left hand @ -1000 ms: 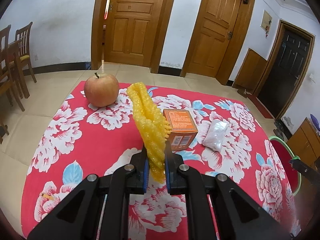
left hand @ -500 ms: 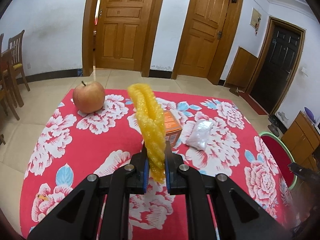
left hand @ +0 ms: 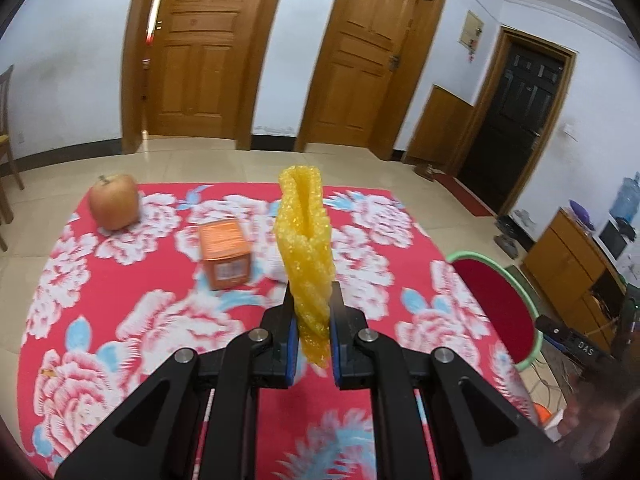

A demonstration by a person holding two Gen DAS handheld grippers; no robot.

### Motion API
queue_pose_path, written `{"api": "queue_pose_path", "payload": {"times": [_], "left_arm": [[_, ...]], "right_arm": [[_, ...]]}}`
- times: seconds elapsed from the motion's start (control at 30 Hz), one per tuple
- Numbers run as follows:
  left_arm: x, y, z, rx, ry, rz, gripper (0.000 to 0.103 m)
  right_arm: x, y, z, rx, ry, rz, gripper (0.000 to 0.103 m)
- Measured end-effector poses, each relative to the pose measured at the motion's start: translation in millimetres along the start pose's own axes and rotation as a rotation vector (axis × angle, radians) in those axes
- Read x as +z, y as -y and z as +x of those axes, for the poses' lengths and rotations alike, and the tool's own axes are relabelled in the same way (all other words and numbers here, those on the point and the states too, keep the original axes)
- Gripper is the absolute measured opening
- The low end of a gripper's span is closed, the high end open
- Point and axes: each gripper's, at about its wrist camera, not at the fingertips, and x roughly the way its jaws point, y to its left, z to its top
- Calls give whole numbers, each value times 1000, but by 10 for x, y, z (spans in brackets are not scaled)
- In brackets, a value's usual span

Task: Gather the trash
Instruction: 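Carry the green toy figure over the red bin and open the right tool, then carry the yellow foam net over the red bin and open the left tool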

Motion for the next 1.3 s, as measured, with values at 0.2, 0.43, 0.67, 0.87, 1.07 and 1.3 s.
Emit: {"api": "queue_pose_path", "payload": {"times": [0.2,0.43,0.67,0.87,1.07,1.3], "left_arm": [[12,474,71,-78,-31,58,11],[-46,1059,319,-146,-94,137,11],[-117,1584,626,-198,-157,218,11],[-165,1954,886,-235,-195,261,11],[-243,2249,1129,-258,-224,301,11],[-306,2323,1226,-253,-242,305,32]], "right_arm": [[-12,142,-213,-32,37,30,65],[-25,283,-372,-31,68,51,67],[10,492,-449,-16,91,127,68],[-3,629,-458,-34,108,169,68],[-32,711,-408,-41,93,182,69],[-39,786,-409,-50,95,198,69]]}}
